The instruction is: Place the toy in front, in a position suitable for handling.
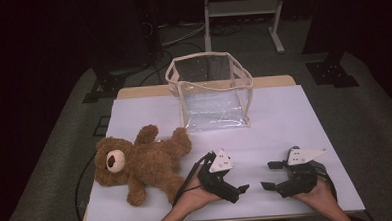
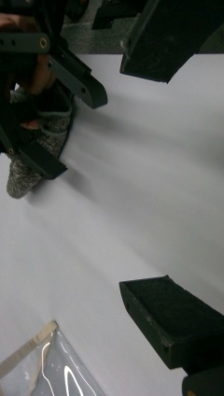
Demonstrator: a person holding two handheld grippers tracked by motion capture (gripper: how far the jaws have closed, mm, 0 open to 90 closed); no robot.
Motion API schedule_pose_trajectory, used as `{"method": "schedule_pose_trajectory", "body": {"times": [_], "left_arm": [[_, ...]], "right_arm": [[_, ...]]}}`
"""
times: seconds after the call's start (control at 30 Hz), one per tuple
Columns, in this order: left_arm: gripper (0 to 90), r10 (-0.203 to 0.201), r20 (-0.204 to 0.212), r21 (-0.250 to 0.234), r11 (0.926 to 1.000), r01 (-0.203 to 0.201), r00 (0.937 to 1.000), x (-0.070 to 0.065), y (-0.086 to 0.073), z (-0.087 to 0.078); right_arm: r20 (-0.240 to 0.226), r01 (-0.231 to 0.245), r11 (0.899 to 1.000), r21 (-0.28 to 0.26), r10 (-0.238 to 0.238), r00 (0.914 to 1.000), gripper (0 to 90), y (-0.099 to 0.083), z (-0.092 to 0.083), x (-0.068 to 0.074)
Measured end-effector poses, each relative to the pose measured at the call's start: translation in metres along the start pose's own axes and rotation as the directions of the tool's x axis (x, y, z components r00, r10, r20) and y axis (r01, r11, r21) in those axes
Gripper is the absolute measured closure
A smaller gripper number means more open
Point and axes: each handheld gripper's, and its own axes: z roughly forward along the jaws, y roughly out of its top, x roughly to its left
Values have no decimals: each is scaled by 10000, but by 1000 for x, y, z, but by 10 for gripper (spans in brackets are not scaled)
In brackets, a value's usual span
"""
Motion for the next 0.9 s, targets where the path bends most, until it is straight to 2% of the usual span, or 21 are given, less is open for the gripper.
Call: {"method": "schedule_pose_trajectory", "body": {"times": [0.07, 0.17, 0.2, 0.43, 0.5, 0.63, 0.73, 0.83, 0.9], "left_arm": [[0, 80, 231, -163, 9998, -76, 9997, -1, 5, -4], [0, 232, 257, -365, 9991, -223, 9994, -4, 10, -8], [0, 431, 323, -501, 9979, -414, 9985, -6, 15, -12], [0, 929, 423, -677, 9936, -899, 9948, -9, 24, -23], [0, 1124, 333, -808, 9907, -1094, 9931, -8, 29, -33], [0, 1245, 272, -1066, 9869, -1210, 9918, -5, 34, -44], [0, 1369, -8, -1255, 9827, -1359, 9906, -2, 40, -61], [0, 1377, -133, -1351, 9812, -1382, 9904, 1, 41, -68], [0, 1314, -330, -1526, 9790, -1349, 9908, 6, 41, -81]], "right_arm": [[-42, -38, 10000, 26, 38, 10000, 187, -1, 1, -1], [-66, -43, 10000, 50, 44, 10000, 188, -1, 1, -1], [-94, -46, 10000, 49, 46, 9999, 187, -1, 1, -1], [-61, -56, 10000, -11, 56, 10000, 188, -1, 0, -2], [-36, -38, 10000, -73, 38, 10000, 188, -1, -1, -1], [-29, -55, 10000, -61, 54, 10000, 188, -1, -1, -1], [-61, -56, 10000, -39, 56, 10000, 188, 0, 1, -1], [-48, -24, 10000, -8, 24, 10000, 188, 0, 2, 0], [-44, -18, 10000, -31, 18, 10000, 187, 0, 2, 1]]}}
